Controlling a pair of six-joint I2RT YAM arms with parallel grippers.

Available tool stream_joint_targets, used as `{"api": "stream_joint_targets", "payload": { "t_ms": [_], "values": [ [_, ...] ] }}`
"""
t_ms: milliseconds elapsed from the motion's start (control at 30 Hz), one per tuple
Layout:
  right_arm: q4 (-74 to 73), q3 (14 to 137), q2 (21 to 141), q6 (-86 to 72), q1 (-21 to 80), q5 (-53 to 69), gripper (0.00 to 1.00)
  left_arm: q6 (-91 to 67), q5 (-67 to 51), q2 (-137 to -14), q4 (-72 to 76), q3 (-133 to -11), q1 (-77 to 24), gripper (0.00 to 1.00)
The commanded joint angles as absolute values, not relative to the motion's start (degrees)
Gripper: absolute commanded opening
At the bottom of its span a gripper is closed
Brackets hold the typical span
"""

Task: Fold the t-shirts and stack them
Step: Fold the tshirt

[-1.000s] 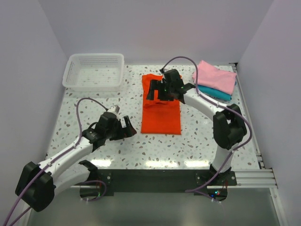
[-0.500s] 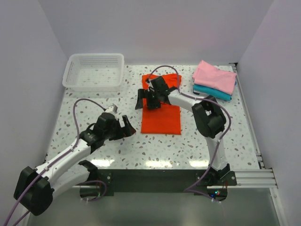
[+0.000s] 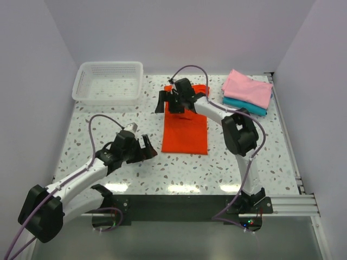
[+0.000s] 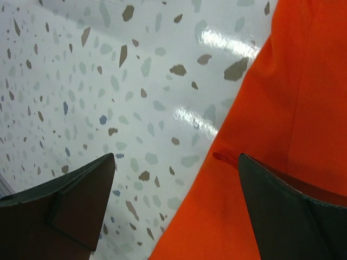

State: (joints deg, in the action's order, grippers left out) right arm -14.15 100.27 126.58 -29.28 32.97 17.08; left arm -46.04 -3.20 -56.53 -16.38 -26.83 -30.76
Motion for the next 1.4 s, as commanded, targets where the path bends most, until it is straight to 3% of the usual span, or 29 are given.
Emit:
{"api": "stream_joint_targets", "payload": {
  "t_ms": [0,333,567,933,1233,1367],
  "values": [
    [-13.3,95.6,114.8,-27.7,33.0,14.0,0.99,-45.8,-4.8,-58.0,-10.6,-27.3,-30.4,1.00],
    [-15.6,61.0,79.2,-33.5,31.4,-6.5,0.99,-45.0,-8.1,-68.1,-1.7,-30.8,-30.6,0.97],
    [-23.3,46.2,62.4,-38.7,30.5,-18.1,0.99,-44.8,-11.6,-74.1,4.7,-31.7,-31.6,0.75],
    [-28.7,43.1,58.1,-40.2,30.5,-19.5,0.99,-44.6,-12.3,-82.8,7.6,-34.4,-32.7,0.55],
    [-28.2,41.8,59.1,-40.0,30.5,-18.5,0.99,-45.2,-11.7,-87.8,8.8,-34.8,-32.8,0.29],
    [-27.5,41.1,60.6,-40.0,30.5,-16.6,0.99,-45.1,-11.5,-89.1,9.1,-35.2,-32.8,0.12]
  ]
}}
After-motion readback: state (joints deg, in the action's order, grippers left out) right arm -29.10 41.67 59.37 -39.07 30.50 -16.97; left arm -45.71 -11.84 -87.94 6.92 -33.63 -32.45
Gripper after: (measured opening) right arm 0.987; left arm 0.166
